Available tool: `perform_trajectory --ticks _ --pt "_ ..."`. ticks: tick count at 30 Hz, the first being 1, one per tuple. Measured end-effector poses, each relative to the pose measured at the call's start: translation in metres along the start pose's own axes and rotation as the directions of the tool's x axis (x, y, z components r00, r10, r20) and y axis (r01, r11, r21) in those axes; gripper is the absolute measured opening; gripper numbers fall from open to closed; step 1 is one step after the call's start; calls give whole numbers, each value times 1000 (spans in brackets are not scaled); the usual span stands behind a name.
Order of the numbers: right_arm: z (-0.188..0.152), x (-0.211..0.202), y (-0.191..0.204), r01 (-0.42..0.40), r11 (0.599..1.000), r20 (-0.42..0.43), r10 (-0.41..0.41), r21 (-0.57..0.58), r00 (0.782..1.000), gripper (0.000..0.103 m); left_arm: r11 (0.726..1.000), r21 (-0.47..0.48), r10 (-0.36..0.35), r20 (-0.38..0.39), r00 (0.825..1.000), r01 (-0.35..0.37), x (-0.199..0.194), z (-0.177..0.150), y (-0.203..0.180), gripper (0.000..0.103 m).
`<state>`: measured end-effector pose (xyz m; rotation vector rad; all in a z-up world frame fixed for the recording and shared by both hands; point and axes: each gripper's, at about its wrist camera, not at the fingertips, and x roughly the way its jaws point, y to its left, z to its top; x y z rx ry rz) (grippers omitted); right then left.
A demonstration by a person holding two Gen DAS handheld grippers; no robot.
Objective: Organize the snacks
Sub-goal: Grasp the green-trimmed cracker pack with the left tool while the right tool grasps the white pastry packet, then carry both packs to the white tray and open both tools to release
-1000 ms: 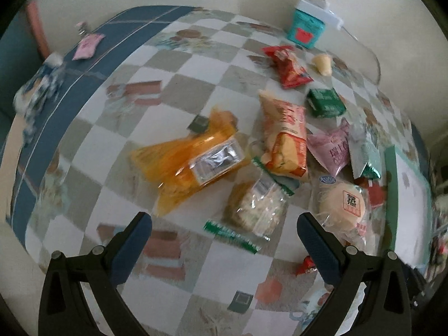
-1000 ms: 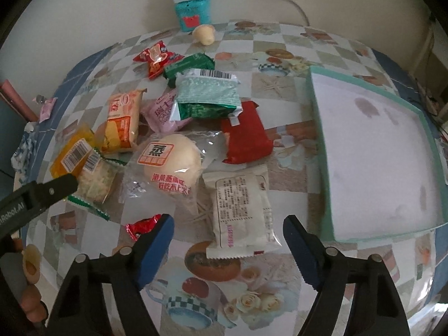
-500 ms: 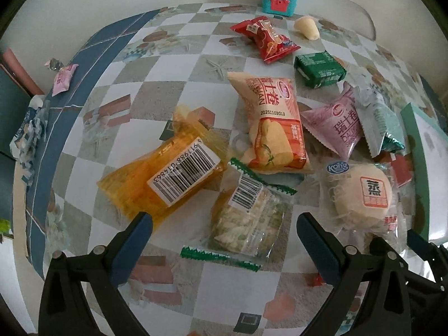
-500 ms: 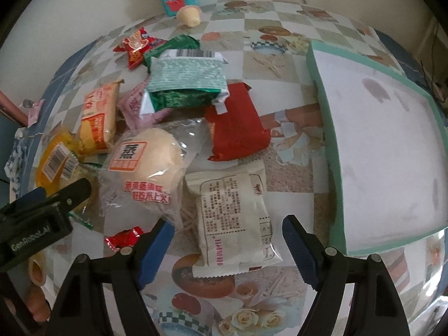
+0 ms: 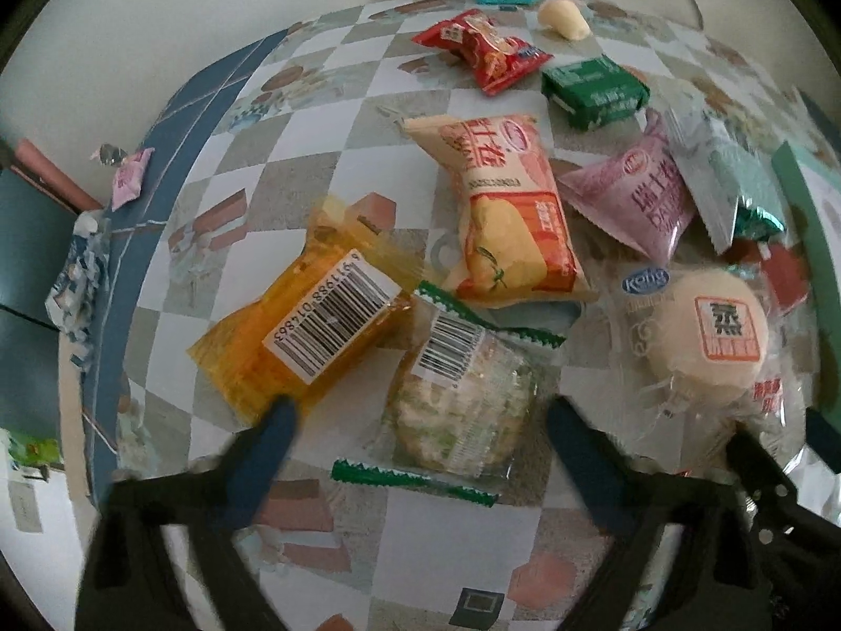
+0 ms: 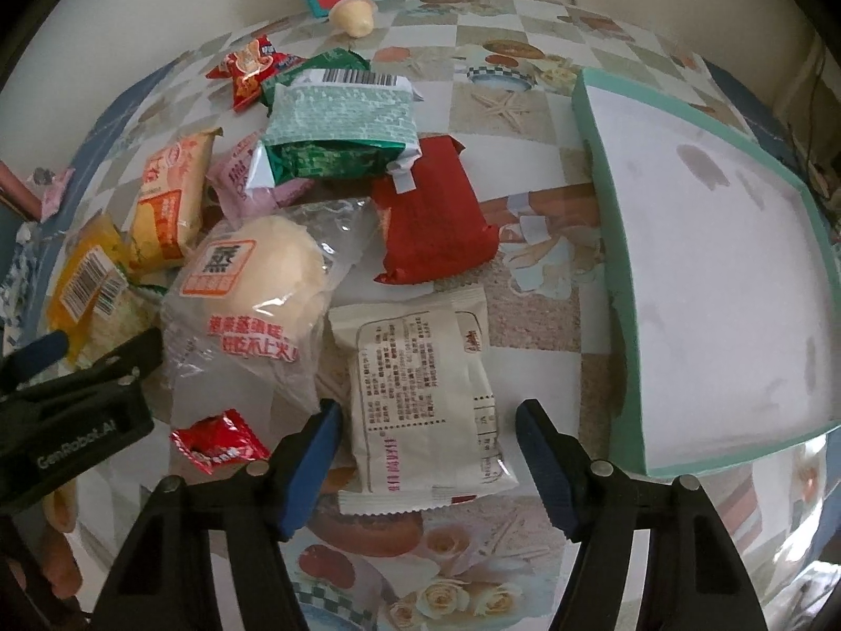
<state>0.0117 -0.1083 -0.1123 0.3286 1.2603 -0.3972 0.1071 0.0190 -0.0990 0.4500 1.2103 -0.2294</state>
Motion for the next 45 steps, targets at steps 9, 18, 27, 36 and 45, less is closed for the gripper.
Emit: perform_trajectory --ticks 9,18,27,36,45 --pt "-9 -4 -14 -46 999 8 46 17 999 57 1000 -8 8 -21 1000 -8 -5 -3 -1 53" --pt "-12 -17 -37 -118 991 15 117 61 993 56 995 -96 1 -34 999 -5 -16 -9 11 53" --pt "-10 -52 -56 -192 973 84 182 125 980 56 988 -152 10 -4 1000 -11 -52 -6 12 53" --pt "-5 -86 -68 -183 975 240 149 125 959 56 989 -143 24 34 999 -19 -85 -1 -14 53" --pt "11 -105 -96 -63 983 322 4 172 947 56 994 -107 -4 80 997 13 -113 19 -59 53"
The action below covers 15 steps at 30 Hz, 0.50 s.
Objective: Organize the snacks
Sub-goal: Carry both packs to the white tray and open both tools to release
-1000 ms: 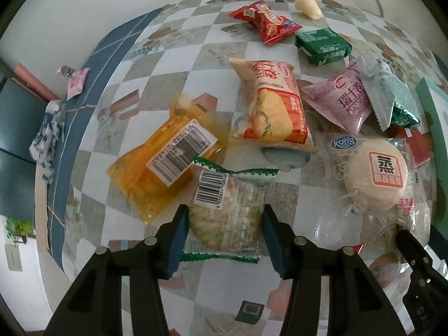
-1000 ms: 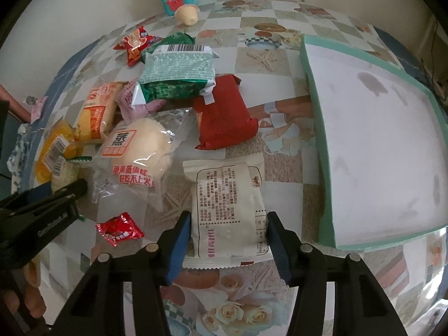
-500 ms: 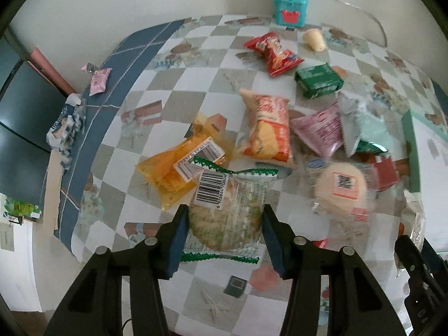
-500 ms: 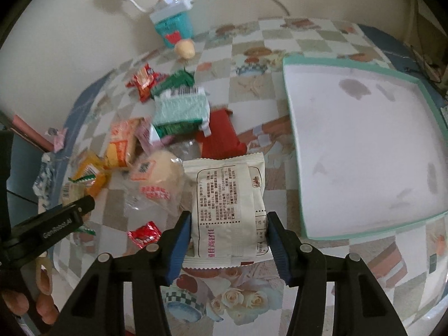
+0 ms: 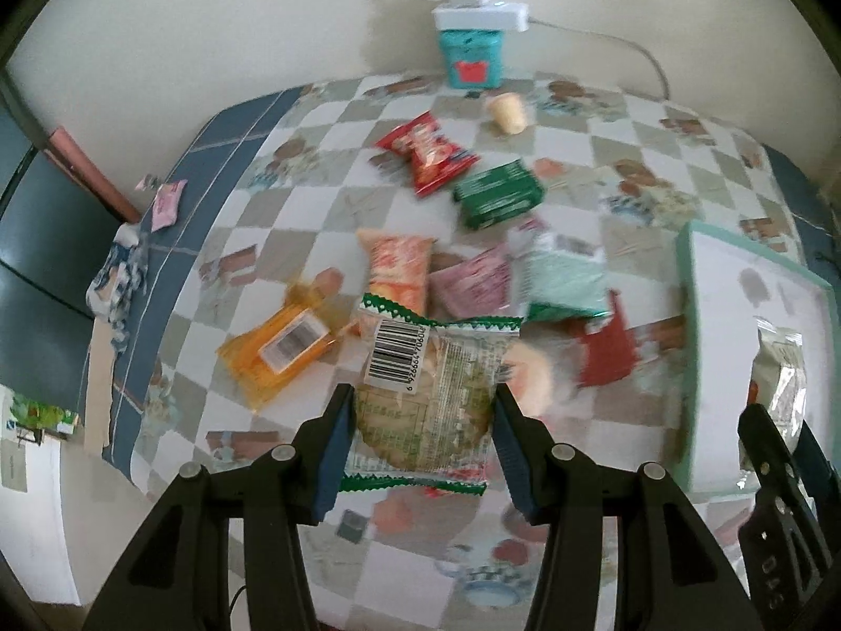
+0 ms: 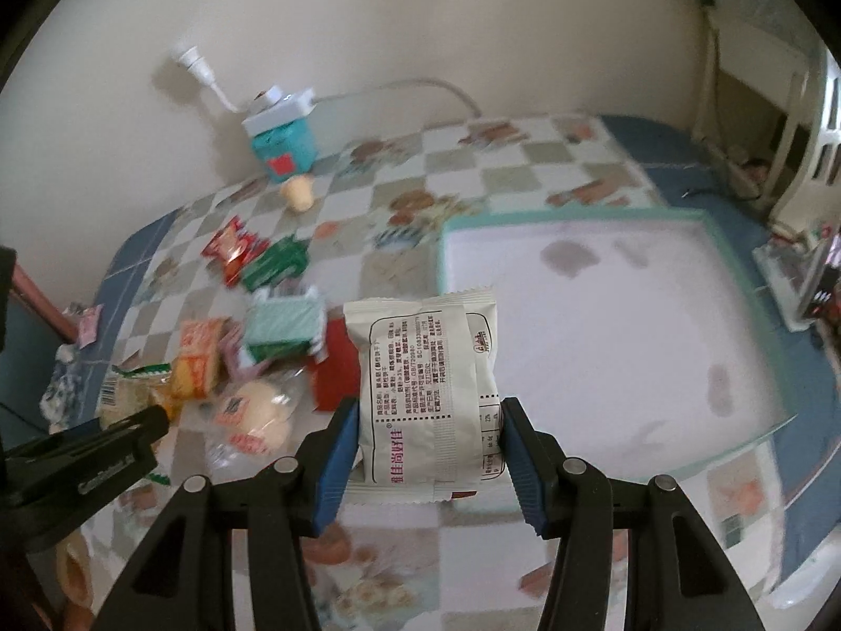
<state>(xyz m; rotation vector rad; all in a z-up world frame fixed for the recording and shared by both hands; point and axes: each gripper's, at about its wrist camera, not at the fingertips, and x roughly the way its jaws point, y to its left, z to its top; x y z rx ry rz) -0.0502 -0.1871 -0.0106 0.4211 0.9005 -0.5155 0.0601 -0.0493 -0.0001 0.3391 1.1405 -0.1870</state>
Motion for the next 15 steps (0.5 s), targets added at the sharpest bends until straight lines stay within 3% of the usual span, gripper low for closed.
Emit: perform_trajectory --ticks 6,15 --pt "21 -4 -37 65 994 49 -69 84 996 56 998 42 -45 9 999 44 -4 12 -46 53" --pt "41 1 -105 136 963 46 -151 233 987 56 988 82 -130 25 991 128 -6 23 -107 53"
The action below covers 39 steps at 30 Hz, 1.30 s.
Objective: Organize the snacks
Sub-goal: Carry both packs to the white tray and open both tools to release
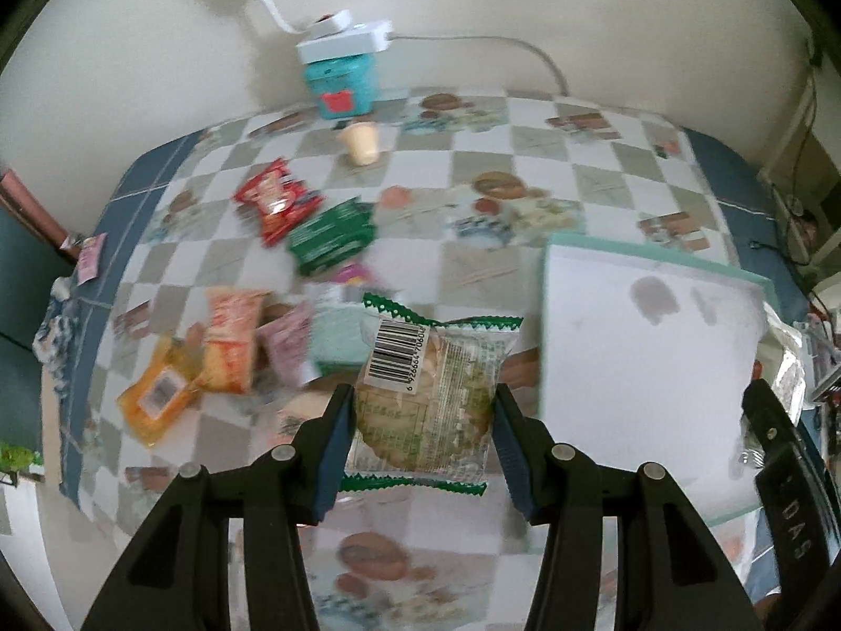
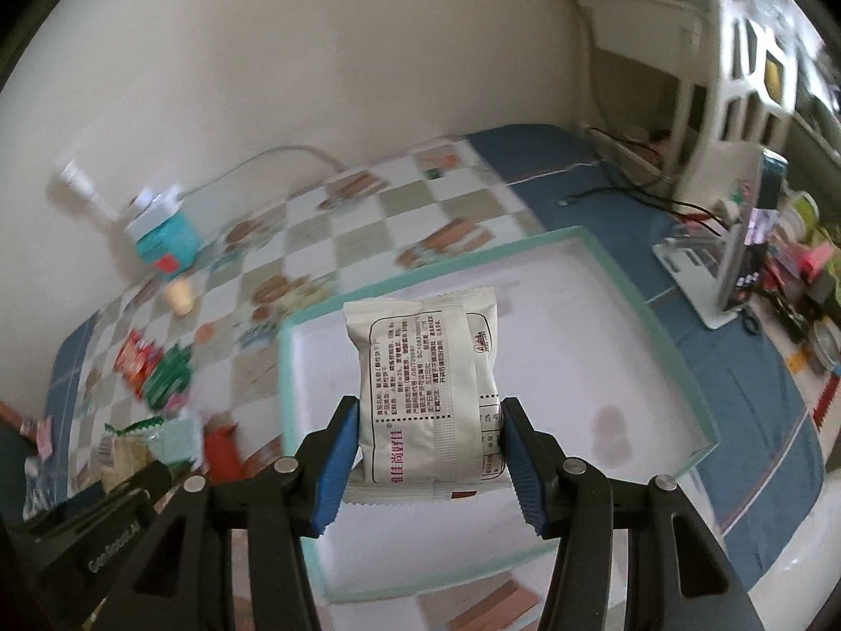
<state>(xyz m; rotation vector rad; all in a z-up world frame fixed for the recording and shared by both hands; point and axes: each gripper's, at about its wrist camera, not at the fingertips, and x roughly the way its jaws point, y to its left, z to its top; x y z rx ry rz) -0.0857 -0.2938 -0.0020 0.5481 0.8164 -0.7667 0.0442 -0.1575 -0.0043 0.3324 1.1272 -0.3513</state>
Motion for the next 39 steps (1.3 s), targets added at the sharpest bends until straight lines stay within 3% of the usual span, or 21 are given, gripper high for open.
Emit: perform_trajectory --ticks 9,20,31,33,36,39 --pt "25 19 -48 65 992 -28 -63 112 998 56 995 79 -59 0 998 59 13 15 -59 53" --pt "30 63 -74 143 979 -119 -126 146 985 56 979 150 -136 -8 991 136 46 25 -117 53" --pt "27 85 -70 177 978 -175 -155 114 972 57 970 128 -202 -41 978 206 69 32 -118 54" --pt "27 86 -69 187 977 -182 -166 102 969 57 971 121 -204 -40 978 207 67 33 -115 62" --pt "27 86 -66 185 979 -185 -166 88 969 58 972 105 -207 -39 978 210 63 36 -108 62" --pt "29 80 -65 204 977 -178 -189 65 966 68 973 88 -209 -41 977 212 56 37 -99 66"
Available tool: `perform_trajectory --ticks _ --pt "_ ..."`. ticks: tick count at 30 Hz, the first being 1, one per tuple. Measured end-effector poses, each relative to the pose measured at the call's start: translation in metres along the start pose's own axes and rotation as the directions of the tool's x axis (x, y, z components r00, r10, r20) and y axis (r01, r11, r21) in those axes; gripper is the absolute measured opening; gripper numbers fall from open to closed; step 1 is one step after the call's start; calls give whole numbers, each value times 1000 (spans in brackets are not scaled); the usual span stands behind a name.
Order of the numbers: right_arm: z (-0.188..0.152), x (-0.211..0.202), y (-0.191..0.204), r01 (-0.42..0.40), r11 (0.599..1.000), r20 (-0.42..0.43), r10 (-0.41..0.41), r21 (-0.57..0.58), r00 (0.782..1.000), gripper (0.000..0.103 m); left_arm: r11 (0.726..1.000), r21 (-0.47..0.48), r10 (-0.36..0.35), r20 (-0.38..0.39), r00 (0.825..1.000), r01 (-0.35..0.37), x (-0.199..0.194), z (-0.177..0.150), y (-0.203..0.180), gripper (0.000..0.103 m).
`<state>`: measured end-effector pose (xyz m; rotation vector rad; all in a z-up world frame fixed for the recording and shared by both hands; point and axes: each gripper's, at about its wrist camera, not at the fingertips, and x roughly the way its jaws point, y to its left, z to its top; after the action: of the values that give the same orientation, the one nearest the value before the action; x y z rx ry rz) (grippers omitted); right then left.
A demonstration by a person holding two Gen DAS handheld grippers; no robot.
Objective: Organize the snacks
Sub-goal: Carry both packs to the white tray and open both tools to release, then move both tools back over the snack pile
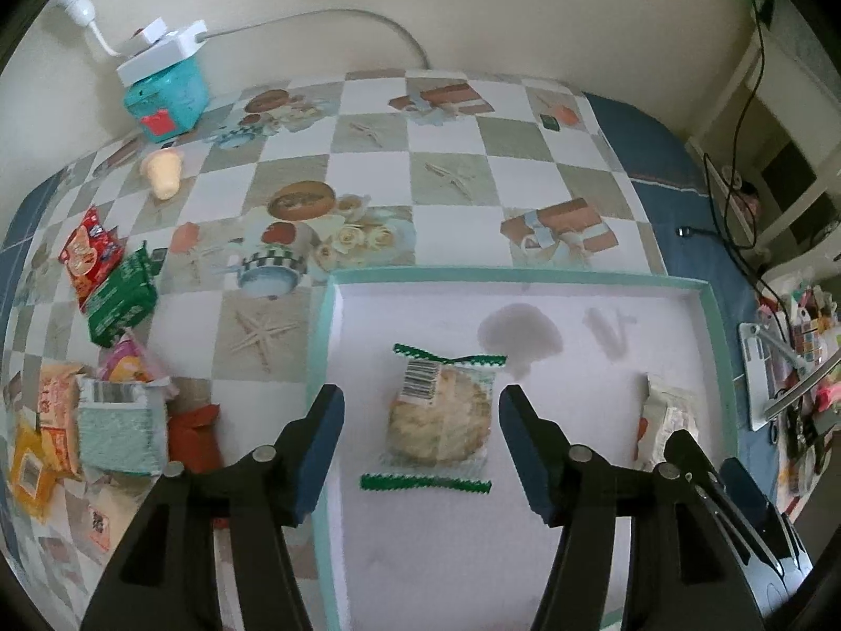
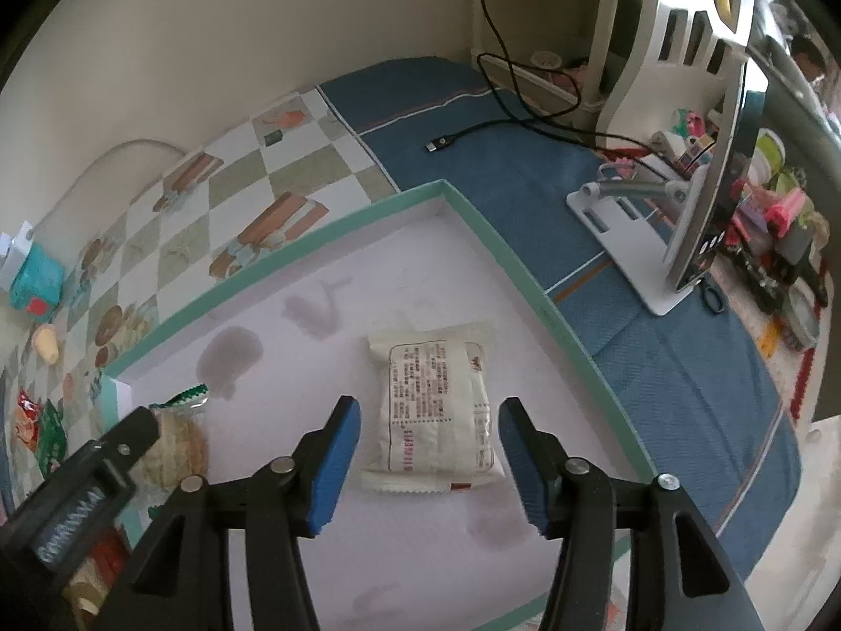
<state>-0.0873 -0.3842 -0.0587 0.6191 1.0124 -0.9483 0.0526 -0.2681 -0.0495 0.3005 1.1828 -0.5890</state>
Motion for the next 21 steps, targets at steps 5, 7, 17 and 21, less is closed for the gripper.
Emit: perform_trajectory --ticks 5,7,17,21 --pt "0 -16 -5 2 1000 18 -2 6 1000 69 1000 -21 15 30 999 -14 -23 0 19 83" --pt "-1 -26 -5 10 1000 31 -10 -4 999 69 999 -28 22 46 999 -21 -35 0 29 83" --pt "-32 -65 16 -27 997 69 32 -74 997 69 990 -48 136 159 978 -130 -89 -23 82 86" --pt "-45 -82 29 -44 994 94 54 -104 994 73 984 -66 175 165 971 -166 -101 -35 106 87"
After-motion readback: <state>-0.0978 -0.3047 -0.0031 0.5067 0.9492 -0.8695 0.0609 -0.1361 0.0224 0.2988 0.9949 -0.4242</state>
